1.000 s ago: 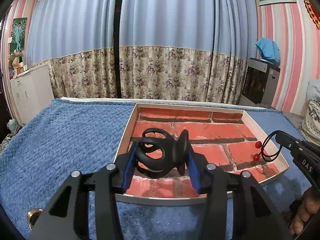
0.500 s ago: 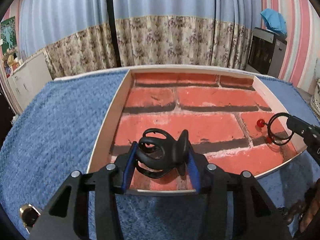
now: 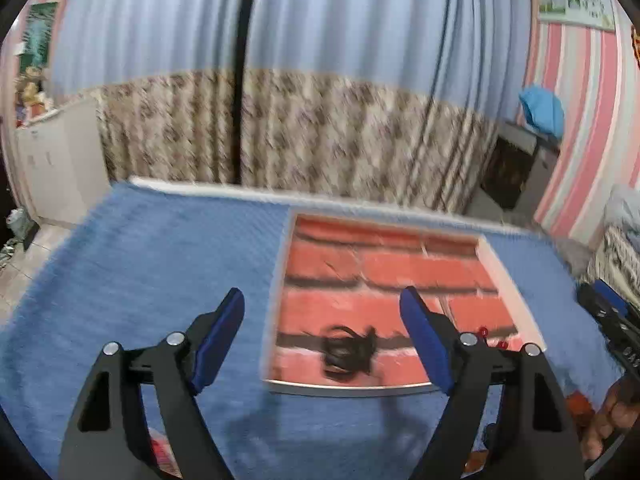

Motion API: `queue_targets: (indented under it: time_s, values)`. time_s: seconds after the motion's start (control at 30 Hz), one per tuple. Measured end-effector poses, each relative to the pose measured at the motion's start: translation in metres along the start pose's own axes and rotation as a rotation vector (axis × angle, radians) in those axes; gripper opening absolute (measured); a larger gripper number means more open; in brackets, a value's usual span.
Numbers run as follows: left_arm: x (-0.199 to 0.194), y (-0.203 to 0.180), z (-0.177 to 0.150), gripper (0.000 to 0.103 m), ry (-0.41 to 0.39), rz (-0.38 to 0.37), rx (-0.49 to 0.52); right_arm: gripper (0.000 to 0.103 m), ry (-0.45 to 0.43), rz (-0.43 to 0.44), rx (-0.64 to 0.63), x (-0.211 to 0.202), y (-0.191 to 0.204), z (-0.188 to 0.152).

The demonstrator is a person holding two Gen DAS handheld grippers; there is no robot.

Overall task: Organize jewelry
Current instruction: 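Move right tool to black beaded hair tie while left tool approaches cream scrunchie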

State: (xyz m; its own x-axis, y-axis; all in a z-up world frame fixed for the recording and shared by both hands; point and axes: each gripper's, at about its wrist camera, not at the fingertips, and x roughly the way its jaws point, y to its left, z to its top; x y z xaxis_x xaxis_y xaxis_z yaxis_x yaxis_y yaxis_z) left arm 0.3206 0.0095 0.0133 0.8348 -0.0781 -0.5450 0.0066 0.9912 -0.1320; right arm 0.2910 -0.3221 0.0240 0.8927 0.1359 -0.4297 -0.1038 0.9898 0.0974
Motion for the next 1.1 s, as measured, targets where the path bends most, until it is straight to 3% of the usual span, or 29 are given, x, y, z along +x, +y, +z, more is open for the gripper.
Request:
queue_targets:
  time_s: [0.1, 0.2, 0.33, 0.5, 0.77, 1.1]
  values:
    - [-0.046, 0.024, -0.011, 0.081, -0.061, 0.055, -0.001, 0.077, -0.027, 0.02, 0.035, -0.042, -0.012, -0.011]
    - [-0.084, 0.05, -0.051, 0.081, -0.103, 0.169, 0.027, 0.077, -0.024, 0.001, -0.012, -0.075, -0.008, -0.042]
    - [-0.104, 0.086, -0.111, 0.081, 0.007, 0.212, -0.07, 0.077, 0.043, -0.002, 0.017, -0.101, -0.004, -0.09]
    - [-0.11, 0.086, -0.159, 0.081, 0.113, 0.197, -0.105, 0.077, 0.1, 0.006, 0.017, -0.101, 0.007, -0.114]
    - [-0.107, 0.06, -0.152, 0.081, 0.093, 0.153, -0.039, 0.077, 0.109, 0.008, 0.016, -0.104, 0.003, -0.121]
    - [-0.089, 0.064, -0.143, 0.079, 0.111, 0.186, -0.026, 0.077, 0.119, -0.031, 0.02, -0.104, -0.013, -0.124]
